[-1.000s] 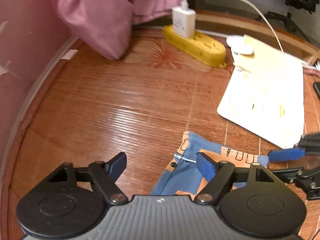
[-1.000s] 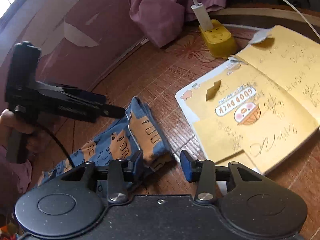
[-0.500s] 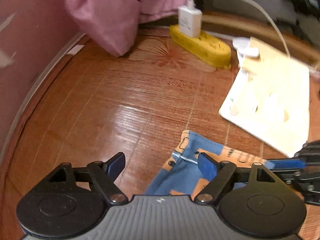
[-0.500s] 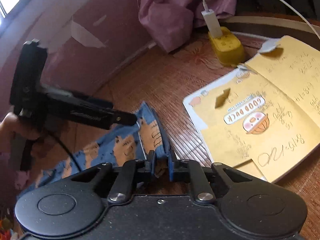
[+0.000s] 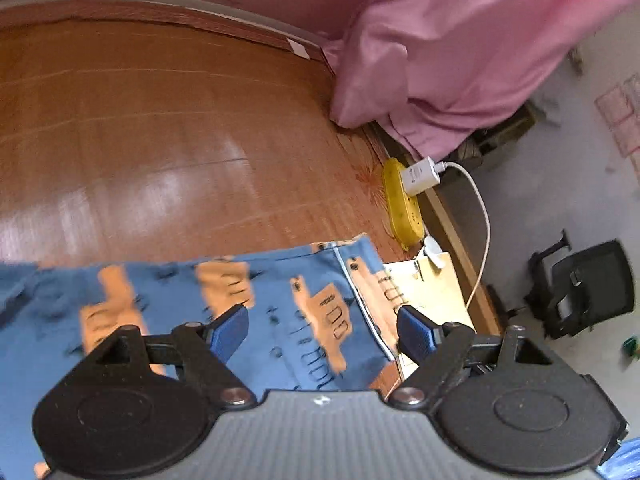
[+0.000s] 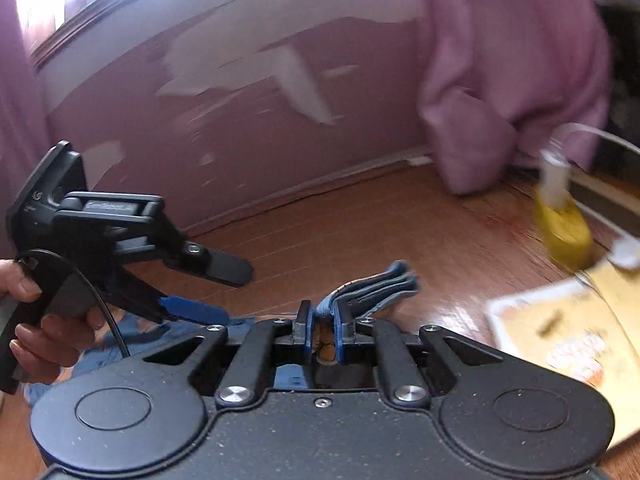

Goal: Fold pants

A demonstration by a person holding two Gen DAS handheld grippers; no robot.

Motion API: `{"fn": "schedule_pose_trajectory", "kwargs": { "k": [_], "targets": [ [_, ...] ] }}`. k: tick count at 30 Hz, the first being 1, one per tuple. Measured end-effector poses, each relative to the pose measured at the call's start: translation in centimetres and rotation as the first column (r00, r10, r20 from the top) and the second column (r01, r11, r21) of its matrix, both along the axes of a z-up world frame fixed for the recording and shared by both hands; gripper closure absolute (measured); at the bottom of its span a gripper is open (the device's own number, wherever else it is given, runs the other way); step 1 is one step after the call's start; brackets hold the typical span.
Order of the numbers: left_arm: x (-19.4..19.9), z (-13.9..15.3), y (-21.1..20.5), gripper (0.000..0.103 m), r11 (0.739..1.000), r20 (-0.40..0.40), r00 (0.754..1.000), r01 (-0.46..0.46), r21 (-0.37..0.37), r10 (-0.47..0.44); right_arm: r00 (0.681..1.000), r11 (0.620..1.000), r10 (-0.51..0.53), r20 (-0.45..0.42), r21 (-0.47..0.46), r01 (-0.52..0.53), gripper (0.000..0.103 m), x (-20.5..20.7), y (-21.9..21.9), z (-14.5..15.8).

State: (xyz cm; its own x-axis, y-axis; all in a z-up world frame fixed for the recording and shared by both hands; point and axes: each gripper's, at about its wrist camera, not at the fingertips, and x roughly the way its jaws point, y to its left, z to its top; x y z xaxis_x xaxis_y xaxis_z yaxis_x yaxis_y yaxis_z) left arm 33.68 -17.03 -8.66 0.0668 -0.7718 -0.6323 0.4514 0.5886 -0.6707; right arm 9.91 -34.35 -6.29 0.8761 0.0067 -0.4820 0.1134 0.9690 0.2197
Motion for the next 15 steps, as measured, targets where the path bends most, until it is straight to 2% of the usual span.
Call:
{"fn": "schedule_pose_trajectory", "kwargs": {
  "k": [4,7,10,12,15],
  "targets": [
    [0.7,-1.3,4.2,0.018,0.99,-0.076,0.996,-0.064,-0.124,0.054,0.989,0.977,0.149,-0.024,-0.151,-0.151,0.093,1.5,5.6,0.5],
    [0.9,-2.7,6.5,0.017,0.984,-0.115,0.991,-0.088,-0.157,0.07,0.963,0.933,0.258,-0.073,-0.239,-0.268,0.094,2.0,9.6,-0.1],
    [0.5,-5.4,8.9,0.017,0.97,-0.209,0.974,-0.134,-0.201,0.091,0.933,0.893,0.335,-0.134,-0.271,-0.36,0.094,2.2,12.5,-1.2],
    [0.1,-6.9,10.6,0.018,0.958,-0.245,0.961,-0.184,-0.22,0.129,0.912,0.873,0.371,-0.175,-0.271,-0.406,0.094,2.1,14.0,-2.3],
    [-0.2,-8.3,12.1,0.037,0.941,-0.251,0.95,-0.246,-0.234,0.185,0.899,0.869,0.385,-0.209,-0.245,-0.429,0.095,2.4,15.1,-3.5]
  ]
}}
